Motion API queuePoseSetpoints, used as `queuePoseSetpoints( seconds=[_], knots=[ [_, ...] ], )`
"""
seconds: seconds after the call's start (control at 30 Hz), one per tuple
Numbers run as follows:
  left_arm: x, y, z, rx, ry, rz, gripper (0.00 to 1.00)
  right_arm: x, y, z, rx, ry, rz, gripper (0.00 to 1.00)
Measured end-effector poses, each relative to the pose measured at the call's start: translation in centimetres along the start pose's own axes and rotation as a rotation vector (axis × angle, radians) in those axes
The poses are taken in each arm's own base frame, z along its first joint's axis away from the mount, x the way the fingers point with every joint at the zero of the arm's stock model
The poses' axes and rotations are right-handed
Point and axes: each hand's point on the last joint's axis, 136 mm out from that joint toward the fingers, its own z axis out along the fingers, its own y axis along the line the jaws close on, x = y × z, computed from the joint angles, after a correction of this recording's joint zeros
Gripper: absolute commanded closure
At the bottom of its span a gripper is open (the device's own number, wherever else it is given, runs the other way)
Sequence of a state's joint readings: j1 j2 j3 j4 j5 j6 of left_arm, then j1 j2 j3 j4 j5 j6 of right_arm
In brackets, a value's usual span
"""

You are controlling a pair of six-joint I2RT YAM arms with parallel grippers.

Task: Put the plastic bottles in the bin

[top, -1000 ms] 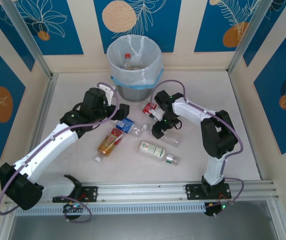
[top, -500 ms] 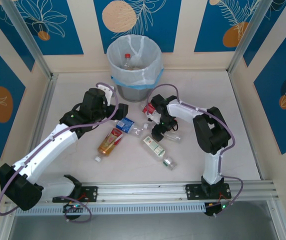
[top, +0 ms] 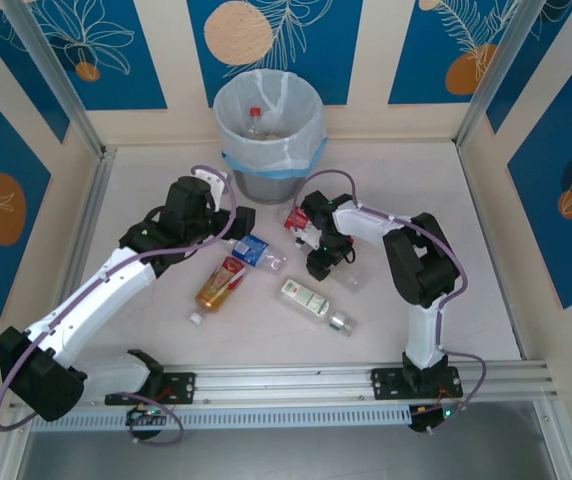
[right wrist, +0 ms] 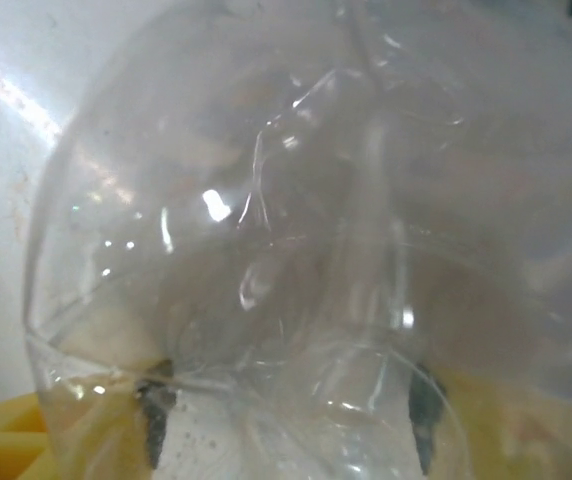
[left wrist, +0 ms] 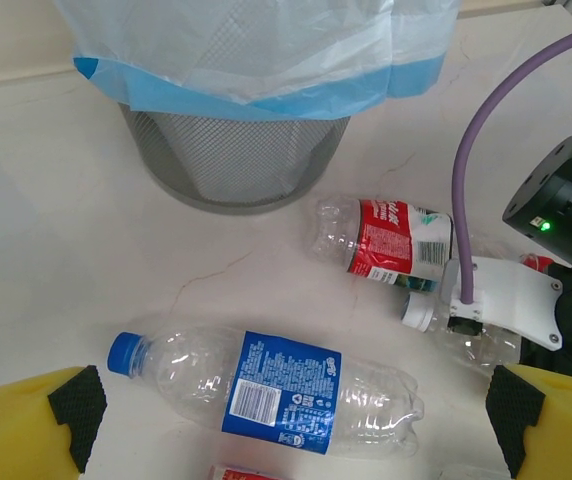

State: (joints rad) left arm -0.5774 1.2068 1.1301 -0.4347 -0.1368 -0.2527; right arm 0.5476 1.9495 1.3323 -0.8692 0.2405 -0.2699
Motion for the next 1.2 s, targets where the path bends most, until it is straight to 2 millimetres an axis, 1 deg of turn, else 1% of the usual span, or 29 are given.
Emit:
queuePoseSetpoints(
  seconds=[0.17, 0.33, 0.5, 0.83, 1.03, 1.2],
  knots=[
    [0.0, 0.1, 0.0, -0.003, -0.001, 0.000, 0.01, -0.1, 0.1, -0.5, 0.001, -0.021, -0.005, 0.49],
    [0.0, 0.1, 0.0, -0.004, -0.001, 0.000, 0.01, -0.2, 0.0, -1.0, 0.005, -0.034, -0.009, 0.51],
    [0.0, 0.2, 0.0, -0.012, -0.002, 0.000, 0.01, -0.4, 0.3, -1.7, -0.005, -0.053, -0.015, 0.56],
    [0.2, 0.4, 0.4, -0.025, 0.007, 0.001, 0.01, -0.8, 0.5, -4.2, 0.000, -0.134, -0.021, 0.58],
    [0.2, 0.5, 0.4, -0.032, 0.006, 0.000, 0.01, -0.4, 0.8, -5.1, -0.001, -0.159, -0.022, 0.58],
    [0.2, 0.6, 0.5, -0.035, 0.005, -0.002, 0.01, -0.4, 0.9, -6.3, 0.007, -0.202, -0.023, 0.60]
  ],
)
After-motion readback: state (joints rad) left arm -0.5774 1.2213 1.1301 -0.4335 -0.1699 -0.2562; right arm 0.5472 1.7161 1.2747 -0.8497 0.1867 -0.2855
